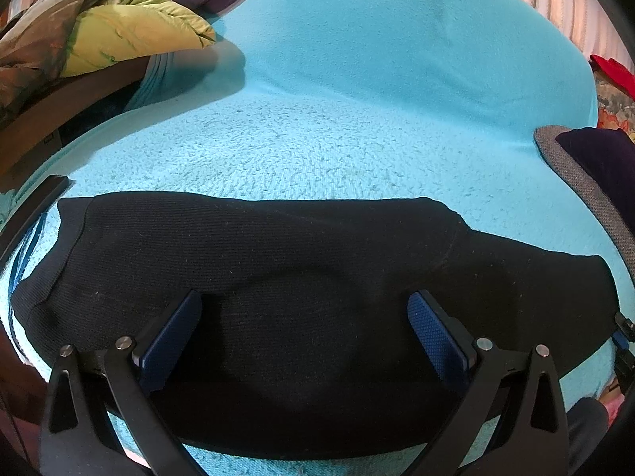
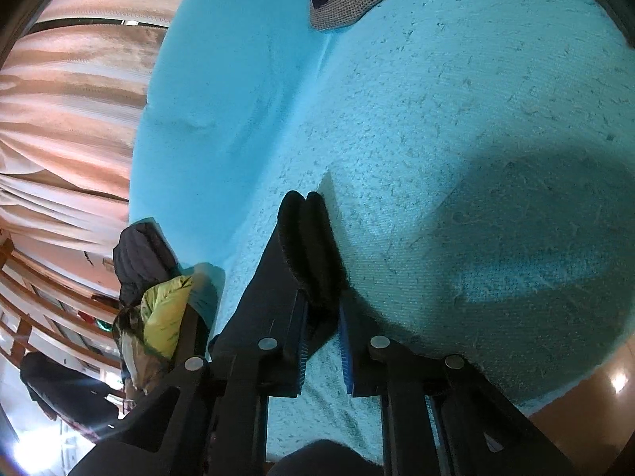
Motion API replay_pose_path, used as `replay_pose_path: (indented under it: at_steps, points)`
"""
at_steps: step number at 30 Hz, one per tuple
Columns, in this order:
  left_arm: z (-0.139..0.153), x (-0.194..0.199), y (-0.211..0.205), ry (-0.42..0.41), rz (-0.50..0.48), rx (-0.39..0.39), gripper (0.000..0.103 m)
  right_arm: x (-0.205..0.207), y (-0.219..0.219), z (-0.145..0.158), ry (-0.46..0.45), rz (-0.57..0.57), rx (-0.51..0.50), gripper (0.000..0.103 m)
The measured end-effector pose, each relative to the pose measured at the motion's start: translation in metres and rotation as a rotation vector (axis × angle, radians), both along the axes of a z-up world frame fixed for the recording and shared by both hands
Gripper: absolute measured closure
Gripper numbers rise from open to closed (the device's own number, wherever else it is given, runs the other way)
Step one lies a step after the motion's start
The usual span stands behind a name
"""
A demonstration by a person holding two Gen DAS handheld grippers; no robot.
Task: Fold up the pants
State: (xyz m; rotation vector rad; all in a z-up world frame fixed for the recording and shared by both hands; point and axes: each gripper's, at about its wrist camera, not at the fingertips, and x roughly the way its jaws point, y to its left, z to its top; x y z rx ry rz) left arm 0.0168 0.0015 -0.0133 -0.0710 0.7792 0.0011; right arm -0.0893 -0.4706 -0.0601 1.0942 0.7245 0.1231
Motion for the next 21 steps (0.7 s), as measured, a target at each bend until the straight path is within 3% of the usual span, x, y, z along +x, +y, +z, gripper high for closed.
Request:
replay_pose_path:
  at_steps: [21]
  points:
    - [-0.0008,0.001,0.0011,-0.007,0.001,-0.006,0.0,0.0007,0.0021,0.0036,0.019,-0.012,-0.034,0.093]
